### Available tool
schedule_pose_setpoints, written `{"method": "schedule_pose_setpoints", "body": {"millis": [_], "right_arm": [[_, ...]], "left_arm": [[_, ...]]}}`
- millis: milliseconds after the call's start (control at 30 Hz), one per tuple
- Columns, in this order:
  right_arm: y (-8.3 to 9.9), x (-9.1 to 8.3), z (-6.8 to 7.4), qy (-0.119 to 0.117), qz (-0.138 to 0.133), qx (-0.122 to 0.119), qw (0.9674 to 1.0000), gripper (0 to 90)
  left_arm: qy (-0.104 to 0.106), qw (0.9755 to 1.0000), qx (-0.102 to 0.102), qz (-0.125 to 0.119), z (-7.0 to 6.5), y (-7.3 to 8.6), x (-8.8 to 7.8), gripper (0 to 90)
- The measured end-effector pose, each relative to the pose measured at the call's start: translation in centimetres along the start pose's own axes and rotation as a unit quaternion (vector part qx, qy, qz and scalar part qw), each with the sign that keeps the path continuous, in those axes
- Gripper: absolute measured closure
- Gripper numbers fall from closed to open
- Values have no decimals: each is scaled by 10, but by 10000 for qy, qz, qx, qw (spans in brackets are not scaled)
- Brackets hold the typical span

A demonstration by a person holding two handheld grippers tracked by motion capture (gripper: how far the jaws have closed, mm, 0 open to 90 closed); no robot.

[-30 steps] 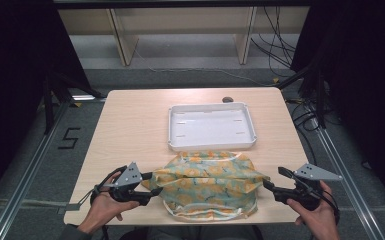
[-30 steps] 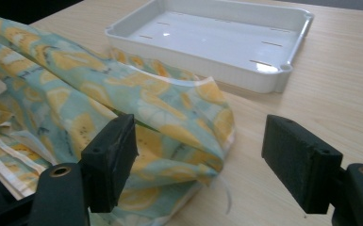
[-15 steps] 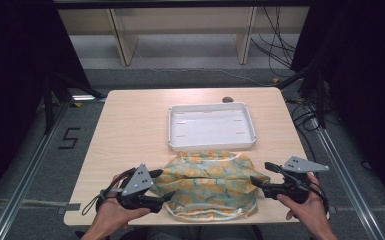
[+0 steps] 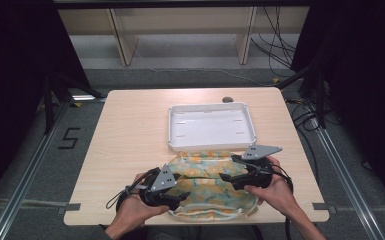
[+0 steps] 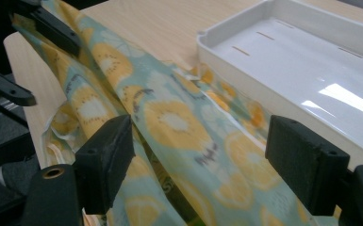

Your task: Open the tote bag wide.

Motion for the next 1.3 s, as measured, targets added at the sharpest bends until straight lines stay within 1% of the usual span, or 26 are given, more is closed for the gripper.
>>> {"method": "schedule_pose_setpoints", "body": {"millis": [33, 67, 100, 200, 233, 333, 367, 433, 467, 500, 533, 600, 633, 667, 800, 833, 867, 933, 967, 1033, 1100, 1133, 1167, 1233, 1267, 1300], "right_arm": [[-3, 7, 0, -41, 33, -170, 9998, 268], [-3, 7, 0, -41, 33, -170, 9998, 268], [-4, 14, 1, -160, 89, -291, 9994, 278], [-5, 18, 1, -241, 215, -334, 9989, 319], [-6, 22, 1, -219, 276, -368, 9987, 354], [-7, 28, 1, -333, 398, -502, 9974, 400], [-7, 34, 2, -488, 640, -585, 9950, 469], [-6, 41, 3, -555, 818, -796, 9919, 625], [-6, 43, 3, -489, 909, -855, 9910, 717], [-6, 43, 3, -489, 909, -855, 9910, 717], [-8, 44, 1, -415, 1007, -891, 9901, 846], [-13, 45, -7, -180, 884, -1054, 9903, 898], [-16, 44, -10, -73, 839, -890, 9925, 900], [-20, 45, -18, 23, 712, -982, 9926, 900], [-35, 47, -37, 321, 573, -657, 9957, 900], [-39, 48, -42, 335, 600, -667, 9954, 900], [-39, 48, -42, 335, 600, -667, 9954, 900], [-48, 55, -50, 582, 523, -676, 9946, 900], [-51, 56, -52, 544, 560, -570, 9953, 900], [-55, 62, -56, 633, 475, -611, 9950, 900], [-58, 66, -58, 656, 486, -603, 9948, 897], [-60, 68, -58, 662, 475, -607, 9948, 891], [-61, 70, -58, 687, 390, -590, 9951, 867], [-61, 68, -56, 596, 567, -456, 9956, 792], [-61, 70, -55, 595, 425, -488, 9961, 728], [-61, 67, -54, 548, 428, -473, 9965, 673]], "left_arm": [[3, 10000, -39, -17, 0, 2, 2, 501], [-8, 10000, 15, 35, 2, 3, 2, 501], [-11, 9999, 123, 3, 3, 5, 3, 624], [10, 9997, 227, 39, 4, 7, 2, 761], [4, 9994, 339, 47, 4, 8, 2, 800], [50, 9991, 403, 117, 3, 8, 2, 856], [87, 9990, 439, 28, 2, 10, 3, 881], [151, 9988, 473, 58, 1, 11, 4, 890], [167, 9988, 467, 54, 0, 11, 4, 891], [167, 9988, 467, 54, 0, 11, 4, 892], [190, 9985, 504, 75, -1, 11, 4, 893], [268, 9981, 536, 122, -4, 13, 5, 893], [301, 9977, 585, 169, -5, 14, 5, 893], [328, 9975, 587, 212, -6, 16, 5, 893], [457, 9971, 553, 266, -12, 21, 7, 893], [582, 9966, 496, 305, -15, 25, 7, 894], [582, 9966, 496, 305, -15, 25, 7, 894], [652, 9960, 505, 355, -18, 28, 7, 894], [700, 9955, 530, 362, -20, 29, 7, 894], [704, 9952, 561, 371, -20, 29, 7, 894], [802, 9951, 493, 315, -21, 28, 8, 894], [816, 9957, 359, 248, -23, 28, 8, 893], [816, 9957, 359, 248, -23, 28, 8, 886], [825, 9963, 178, 160, -20, 25, 6, 801], [839, 9965, 55, 33, -19, 22, 5, 730], [834, 9965, 64, -28, -18, 19, 2, 710]]}}
Point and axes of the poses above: each handheld gripper's, and its own axes: x roughly forward along the jaws, y roughly out of its underside, z roughly to its left, the point moved 2 cm from there along x, roughly forward along the jaws, and after that the axes turned 1 degree about x, right-handed, at the moved point
